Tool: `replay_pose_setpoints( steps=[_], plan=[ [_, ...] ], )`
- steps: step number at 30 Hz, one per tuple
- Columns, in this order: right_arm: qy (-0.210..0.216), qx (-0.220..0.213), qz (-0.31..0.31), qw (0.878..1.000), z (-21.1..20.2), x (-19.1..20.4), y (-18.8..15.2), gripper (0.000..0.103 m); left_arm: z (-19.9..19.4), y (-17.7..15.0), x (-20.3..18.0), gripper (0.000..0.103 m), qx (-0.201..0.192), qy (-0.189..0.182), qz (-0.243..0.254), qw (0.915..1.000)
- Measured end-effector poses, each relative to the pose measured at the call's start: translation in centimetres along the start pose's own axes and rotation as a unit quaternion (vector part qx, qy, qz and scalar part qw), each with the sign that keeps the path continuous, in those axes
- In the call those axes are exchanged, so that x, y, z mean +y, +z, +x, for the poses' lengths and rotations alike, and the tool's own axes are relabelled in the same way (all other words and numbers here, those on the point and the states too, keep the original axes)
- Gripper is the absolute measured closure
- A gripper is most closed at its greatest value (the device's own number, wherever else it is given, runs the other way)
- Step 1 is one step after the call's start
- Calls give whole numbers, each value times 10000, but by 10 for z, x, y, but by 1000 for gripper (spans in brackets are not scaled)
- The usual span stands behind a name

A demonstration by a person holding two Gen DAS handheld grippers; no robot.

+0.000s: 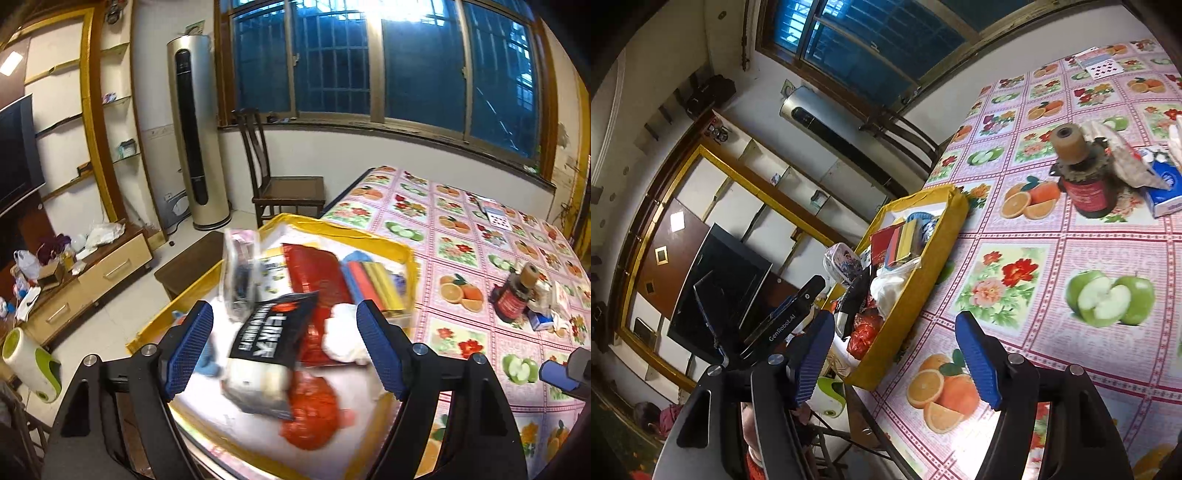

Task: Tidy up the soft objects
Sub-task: 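Withdraw both grippers from the box back toward the remaining items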

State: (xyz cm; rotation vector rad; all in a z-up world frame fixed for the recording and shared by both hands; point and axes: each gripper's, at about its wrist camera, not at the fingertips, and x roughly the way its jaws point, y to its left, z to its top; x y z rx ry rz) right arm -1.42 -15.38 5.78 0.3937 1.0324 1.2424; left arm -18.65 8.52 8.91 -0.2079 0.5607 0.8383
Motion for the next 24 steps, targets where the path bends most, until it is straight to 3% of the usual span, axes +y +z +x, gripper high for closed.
replay_pose_setpoints(
  steps=[9,17,21,24],
  plan=[
    [-177,-420,110,9989,-73,-33,5,29,-14,1,-63,23,189,-433,183,9987],
    [-126,-246,-63,9996,-81,-36,12,29,-33,-17,-91,23,249,-544,210,9980],
    [-231,-509,-108,9984,-98,-38,5,29,-34,-17,-102,23,316,-701,296,9966],
    [-380,-832,44,9958,-119,-49,-1,27,-33,-11,-115,23,369,-1041,370,9932]
  ],
)
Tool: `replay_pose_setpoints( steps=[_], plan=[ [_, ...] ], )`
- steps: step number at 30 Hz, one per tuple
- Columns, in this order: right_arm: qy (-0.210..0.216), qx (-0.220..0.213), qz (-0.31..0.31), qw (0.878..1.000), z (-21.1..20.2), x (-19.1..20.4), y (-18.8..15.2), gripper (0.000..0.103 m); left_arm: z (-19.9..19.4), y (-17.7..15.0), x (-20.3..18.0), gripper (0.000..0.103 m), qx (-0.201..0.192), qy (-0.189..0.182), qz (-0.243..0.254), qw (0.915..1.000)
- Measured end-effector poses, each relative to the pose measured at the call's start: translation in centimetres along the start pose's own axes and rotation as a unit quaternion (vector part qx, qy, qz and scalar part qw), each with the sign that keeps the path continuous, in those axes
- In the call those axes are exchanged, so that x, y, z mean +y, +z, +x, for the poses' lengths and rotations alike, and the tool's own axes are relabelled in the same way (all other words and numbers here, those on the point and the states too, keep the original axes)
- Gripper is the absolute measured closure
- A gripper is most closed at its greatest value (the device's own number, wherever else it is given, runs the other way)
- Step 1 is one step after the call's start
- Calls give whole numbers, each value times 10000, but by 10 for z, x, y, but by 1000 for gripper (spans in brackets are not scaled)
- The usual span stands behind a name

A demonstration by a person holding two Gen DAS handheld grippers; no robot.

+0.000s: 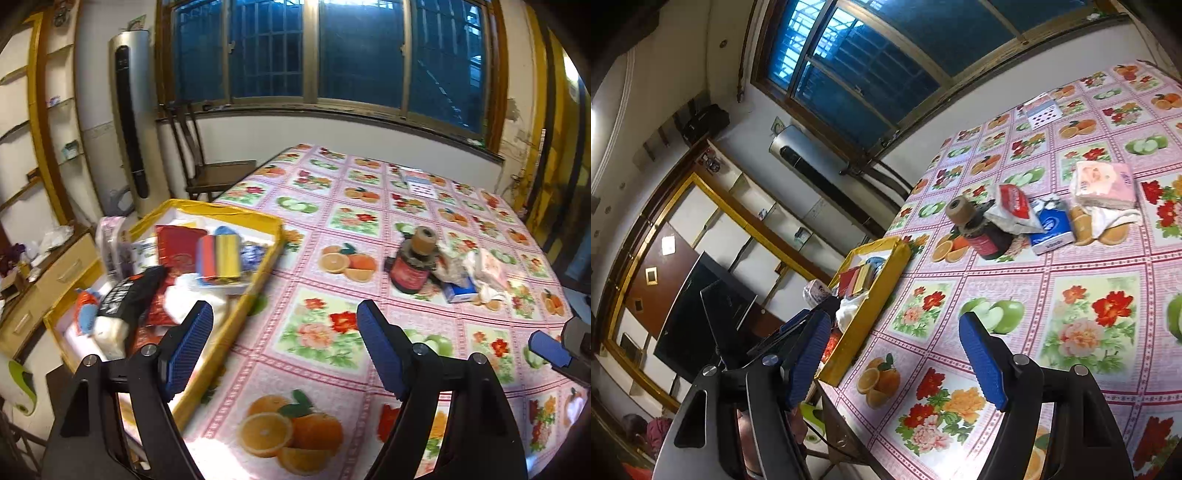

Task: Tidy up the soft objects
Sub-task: 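Withdraw both grippers from the box back toward the remaining items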

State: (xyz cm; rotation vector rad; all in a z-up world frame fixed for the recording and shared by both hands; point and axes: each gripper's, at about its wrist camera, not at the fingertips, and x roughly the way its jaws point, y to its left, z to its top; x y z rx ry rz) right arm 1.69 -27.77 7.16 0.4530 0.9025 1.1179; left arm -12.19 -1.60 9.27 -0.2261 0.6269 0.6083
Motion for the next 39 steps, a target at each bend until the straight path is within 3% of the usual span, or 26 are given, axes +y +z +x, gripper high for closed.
replay_pose_setpoints(
  steps=[6,10,13,24,29,33,39],
  plan=[
    [-431,-499,382,9971,-27,-27,-7,24,14,2,-34,23,91,-443,488,9978],
    [-483,-513,620,9956,-26,-36,-4,24,26,-1,-48,23,268,-684,673,9950],
    [-845,-530,550,9935,-24,-38,9,24,31,-1,-51,23,346,-814,643,9940],
    [-1326,-299,541,9892,-7,-62,57,24,69,28,-80,23,909,-1409,256,9855],
    [-1330,-212,440,9899,-3,-72,69,24,92,35,-111,23,1414,-1902,-37,9715],
    [-1433,-148,380,9888,0,-85,82,24,110,30,-129,23,1748,-2028,-404,9626],
    [-1569,-9,375,9869,6,-107,100,24,128,35,-138,23,1670,-1882,-925,9634]
  ],
)
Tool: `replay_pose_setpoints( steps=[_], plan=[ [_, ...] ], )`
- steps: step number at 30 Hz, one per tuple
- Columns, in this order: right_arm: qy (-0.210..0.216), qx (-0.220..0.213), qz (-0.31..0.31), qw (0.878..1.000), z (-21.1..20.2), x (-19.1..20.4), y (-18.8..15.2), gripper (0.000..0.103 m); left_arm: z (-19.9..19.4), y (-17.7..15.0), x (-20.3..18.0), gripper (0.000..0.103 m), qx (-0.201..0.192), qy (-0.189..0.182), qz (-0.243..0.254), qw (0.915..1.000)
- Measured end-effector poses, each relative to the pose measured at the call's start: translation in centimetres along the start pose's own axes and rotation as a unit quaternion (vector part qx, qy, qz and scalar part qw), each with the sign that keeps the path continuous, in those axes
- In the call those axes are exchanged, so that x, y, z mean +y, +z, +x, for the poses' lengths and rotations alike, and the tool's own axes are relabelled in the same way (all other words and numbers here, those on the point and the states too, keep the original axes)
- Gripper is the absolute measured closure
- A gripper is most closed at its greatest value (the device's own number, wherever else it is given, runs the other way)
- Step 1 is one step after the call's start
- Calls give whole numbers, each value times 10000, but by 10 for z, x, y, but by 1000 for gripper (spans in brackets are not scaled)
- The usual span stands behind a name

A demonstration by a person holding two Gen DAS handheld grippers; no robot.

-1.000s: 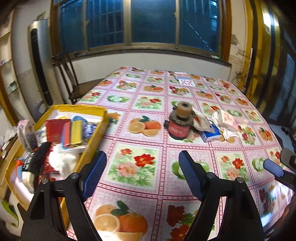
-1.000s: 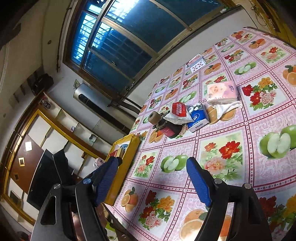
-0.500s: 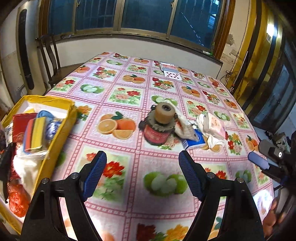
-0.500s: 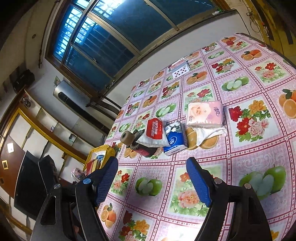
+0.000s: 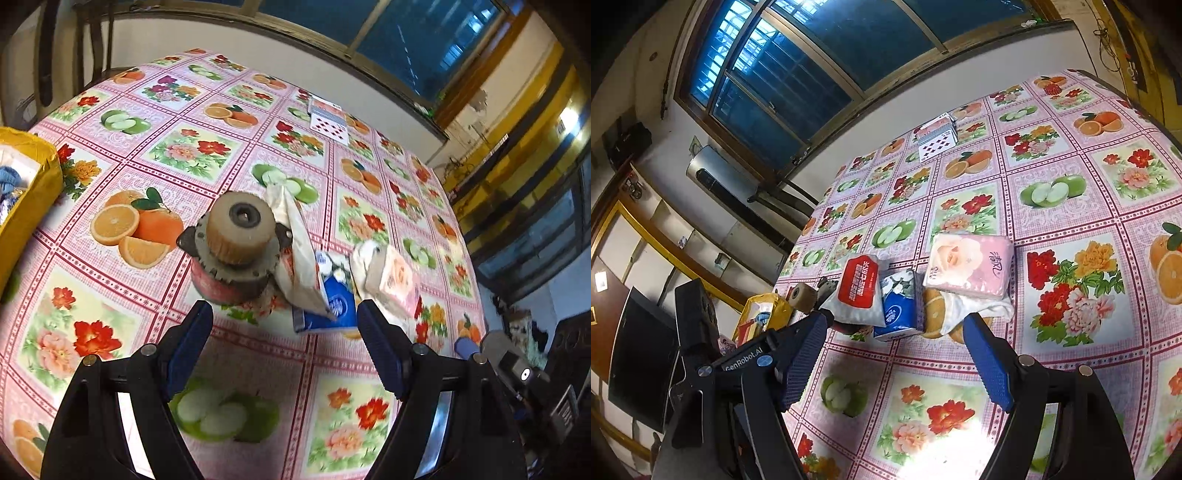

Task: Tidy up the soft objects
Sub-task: 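Grasp the white snack bag with red label using the left gripper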

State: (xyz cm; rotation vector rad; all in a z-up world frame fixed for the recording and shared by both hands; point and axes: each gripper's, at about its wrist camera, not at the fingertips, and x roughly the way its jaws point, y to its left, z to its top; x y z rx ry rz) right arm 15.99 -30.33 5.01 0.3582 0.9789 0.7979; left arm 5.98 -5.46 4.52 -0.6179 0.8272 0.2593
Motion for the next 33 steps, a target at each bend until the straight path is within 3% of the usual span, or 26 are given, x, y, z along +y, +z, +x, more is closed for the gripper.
replay_pose_setpoints(
  steps=[15,19,21,24,27,28,33],
  plan=[
    [144,239,73,9996,21,-8,1,24,48,9,-6,18,412,-228,-607,9970],
    [113,309,-76,9994,24,-3,-1,24,50,9,-3,20,339,-308,-685,9966],
    [-11,316,-256,9992,26,3,-4,24,52,10,1,27,369,-306,-746,9961],
    [-109,375,-375,9985,34,10,-7,24,58,12,7,53,491,-239,-777,9955],
    [-155,403,-435,9981,42,15,-8,26,60,13,12,62,533,-245,-769,9953],
    [-176,418,-468,9979,44,17,-8,29,59,13,12,69,532,-265,-746,9954],
    [-176,432,-390,9981,51,21,-7,33,53,9,12,75,496,-289,-598,9966]
  ],
)
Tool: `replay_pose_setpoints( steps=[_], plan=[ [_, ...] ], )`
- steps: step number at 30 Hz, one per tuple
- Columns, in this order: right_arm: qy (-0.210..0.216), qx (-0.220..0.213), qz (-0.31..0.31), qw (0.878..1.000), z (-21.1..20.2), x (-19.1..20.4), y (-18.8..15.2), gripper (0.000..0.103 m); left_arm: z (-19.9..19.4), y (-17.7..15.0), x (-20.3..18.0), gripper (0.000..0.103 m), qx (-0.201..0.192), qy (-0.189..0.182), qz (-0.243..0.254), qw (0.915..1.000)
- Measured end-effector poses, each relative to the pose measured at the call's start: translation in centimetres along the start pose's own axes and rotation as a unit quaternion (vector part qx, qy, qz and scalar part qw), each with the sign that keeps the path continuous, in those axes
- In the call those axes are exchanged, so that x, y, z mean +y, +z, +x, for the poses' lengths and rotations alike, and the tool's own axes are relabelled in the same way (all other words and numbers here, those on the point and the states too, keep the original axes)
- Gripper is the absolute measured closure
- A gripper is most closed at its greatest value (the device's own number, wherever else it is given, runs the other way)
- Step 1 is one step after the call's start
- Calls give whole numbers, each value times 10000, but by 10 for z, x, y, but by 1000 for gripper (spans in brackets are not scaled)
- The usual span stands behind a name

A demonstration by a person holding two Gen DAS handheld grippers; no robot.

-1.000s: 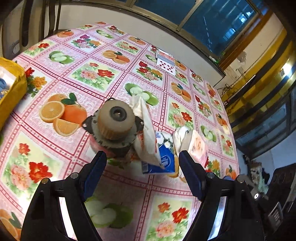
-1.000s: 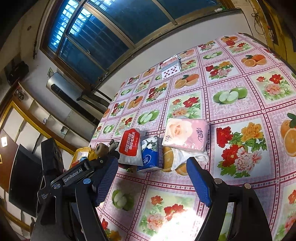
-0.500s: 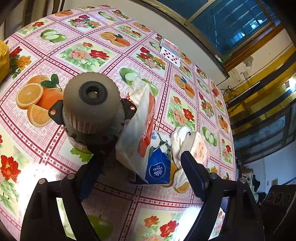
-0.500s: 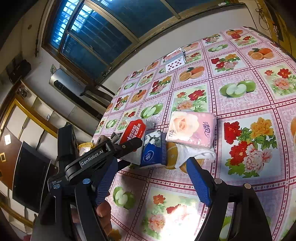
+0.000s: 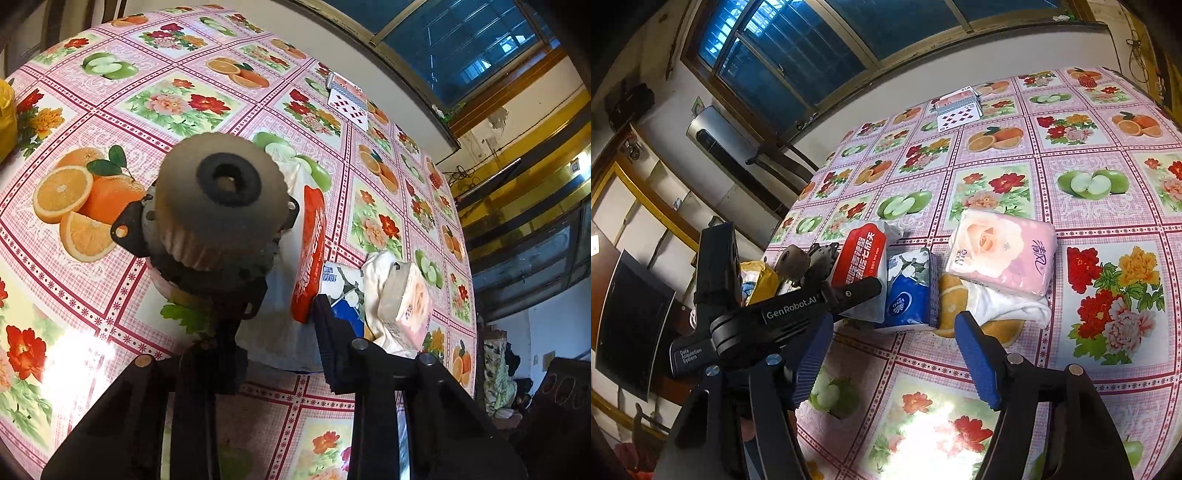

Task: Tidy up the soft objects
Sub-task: 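Grasp the white snack bag with red label using the left gripper, then lift the snack bag with left gripper while right gripper grasps blue Vinda tissue pack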

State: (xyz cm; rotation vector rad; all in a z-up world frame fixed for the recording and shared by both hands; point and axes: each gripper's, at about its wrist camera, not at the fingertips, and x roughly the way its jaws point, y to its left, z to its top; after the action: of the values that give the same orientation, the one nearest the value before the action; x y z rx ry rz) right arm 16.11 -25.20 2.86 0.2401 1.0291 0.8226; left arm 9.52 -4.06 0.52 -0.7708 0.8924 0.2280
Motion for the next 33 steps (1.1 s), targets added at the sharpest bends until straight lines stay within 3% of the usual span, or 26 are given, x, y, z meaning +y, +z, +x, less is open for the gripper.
replay_pose_setpoints(
  steps=[10,20,28,33],
  plan=[
    [-148,-82,262,9995,11,6,7,33,-19,-15,2,83,-119,-55,412,9991],
    [-400,21,276,9988,31,18,8,32,-41,-38,14,84,65,-176,750,9970],
    [-963,381,-604,9928,49,36,-1,32,-79,-60,38,84,43,39,1207,9927],
    [-1528,678,-1337,9768,66,40,-5,32,-105,-68,59,84,-147,259,1321,9908]
  ],
)
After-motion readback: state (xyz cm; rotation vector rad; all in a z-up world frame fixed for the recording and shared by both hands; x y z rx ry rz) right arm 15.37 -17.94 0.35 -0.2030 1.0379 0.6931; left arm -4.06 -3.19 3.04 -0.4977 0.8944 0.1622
